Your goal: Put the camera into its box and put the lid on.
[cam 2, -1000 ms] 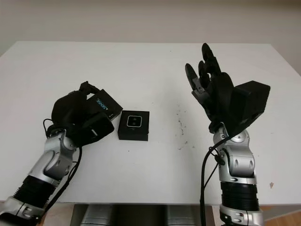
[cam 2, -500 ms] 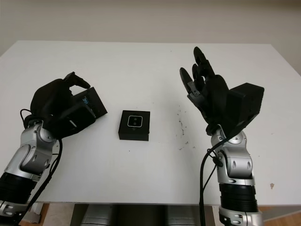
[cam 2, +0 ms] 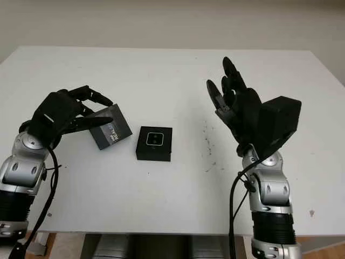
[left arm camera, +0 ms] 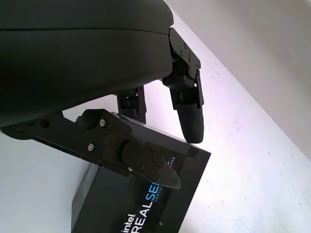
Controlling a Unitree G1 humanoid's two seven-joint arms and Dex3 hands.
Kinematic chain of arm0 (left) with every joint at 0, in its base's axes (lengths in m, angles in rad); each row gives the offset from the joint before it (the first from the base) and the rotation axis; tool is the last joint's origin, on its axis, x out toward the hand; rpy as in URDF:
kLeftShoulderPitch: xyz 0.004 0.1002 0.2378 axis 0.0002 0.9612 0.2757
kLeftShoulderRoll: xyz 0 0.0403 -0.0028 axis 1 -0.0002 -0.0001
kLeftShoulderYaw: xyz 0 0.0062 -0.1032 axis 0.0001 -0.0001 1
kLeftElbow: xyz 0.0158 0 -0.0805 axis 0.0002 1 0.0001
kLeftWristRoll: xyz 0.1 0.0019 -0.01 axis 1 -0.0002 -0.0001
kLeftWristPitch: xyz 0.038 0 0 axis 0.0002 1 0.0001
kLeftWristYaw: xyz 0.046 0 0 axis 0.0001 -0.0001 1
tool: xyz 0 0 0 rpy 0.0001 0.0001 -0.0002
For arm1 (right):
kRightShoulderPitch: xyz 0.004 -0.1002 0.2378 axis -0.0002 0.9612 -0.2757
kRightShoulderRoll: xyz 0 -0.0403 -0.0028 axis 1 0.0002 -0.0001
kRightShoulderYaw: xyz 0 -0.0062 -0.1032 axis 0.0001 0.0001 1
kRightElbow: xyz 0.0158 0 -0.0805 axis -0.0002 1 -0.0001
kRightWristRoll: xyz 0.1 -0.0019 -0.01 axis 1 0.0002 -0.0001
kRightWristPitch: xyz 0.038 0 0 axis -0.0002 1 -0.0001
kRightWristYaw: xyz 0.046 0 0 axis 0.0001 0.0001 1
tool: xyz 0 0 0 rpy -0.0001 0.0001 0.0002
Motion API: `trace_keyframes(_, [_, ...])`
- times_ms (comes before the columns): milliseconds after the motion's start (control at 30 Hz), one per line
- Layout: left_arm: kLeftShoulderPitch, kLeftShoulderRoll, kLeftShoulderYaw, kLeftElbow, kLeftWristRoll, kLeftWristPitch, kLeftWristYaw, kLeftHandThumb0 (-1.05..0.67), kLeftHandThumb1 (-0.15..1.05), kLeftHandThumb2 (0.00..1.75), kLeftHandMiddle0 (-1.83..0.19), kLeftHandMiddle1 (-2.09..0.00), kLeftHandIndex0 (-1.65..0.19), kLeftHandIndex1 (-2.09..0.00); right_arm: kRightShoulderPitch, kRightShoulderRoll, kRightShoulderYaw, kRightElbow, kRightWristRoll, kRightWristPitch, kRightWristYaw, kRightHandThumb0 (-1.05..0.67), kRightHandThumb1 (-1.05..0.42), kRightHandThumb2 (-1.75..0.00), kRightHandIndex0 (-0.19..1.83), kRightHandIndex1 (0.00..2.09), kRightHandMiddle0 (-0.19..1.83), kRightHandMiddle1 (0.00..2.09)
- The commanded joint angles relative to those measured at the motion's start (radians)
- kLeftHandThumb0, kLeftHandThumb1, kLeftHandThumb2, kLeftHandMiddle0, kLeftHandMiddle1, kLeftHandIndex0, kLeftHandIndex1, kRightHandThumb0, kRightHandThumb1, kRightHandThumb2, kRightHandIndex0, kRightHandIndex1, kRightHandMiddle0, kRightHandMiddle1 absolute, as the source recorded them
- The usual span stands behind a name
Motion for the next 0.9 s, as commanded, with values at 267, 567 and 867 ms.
trace_keyframes(267, [-0.027,0.050,-0.093,0.043,0.075,-0.008,-0.005,-0.26,0.97,0.06,-0.34,-1.32,-0.32,-1.12,0.008,-0.014,-0.008,-0.041,0.009,0.010,0.007,-0.55,-1.05,-0.33,-0.09,0.05,0.00,0.08])
trace_keyframes(567, [0.012,0.133,-0.441,0.072,0.551,-0.075,0.009,-0.65,1.05,0.19,0.18,0.00,0.16,-0.03,0.011,-0.016,-0.017,-0.072,0.020,0.026,0.008,-0.58,-1.05,-0.31,-0.07,0.06,0.02,0.10])
trace_keyframes(867, [0.070,0.111,-0.523,0.074,0.711,-0.101,0.028,-0.72,1.05,0.27,0.19,0.00,0.19,0.00,0.014,-0.026,-0.026,-0.099,0.034,0.027,0.013,-0.59,-1.05,-0.30,-0.07,0.06,0.04,0.14])
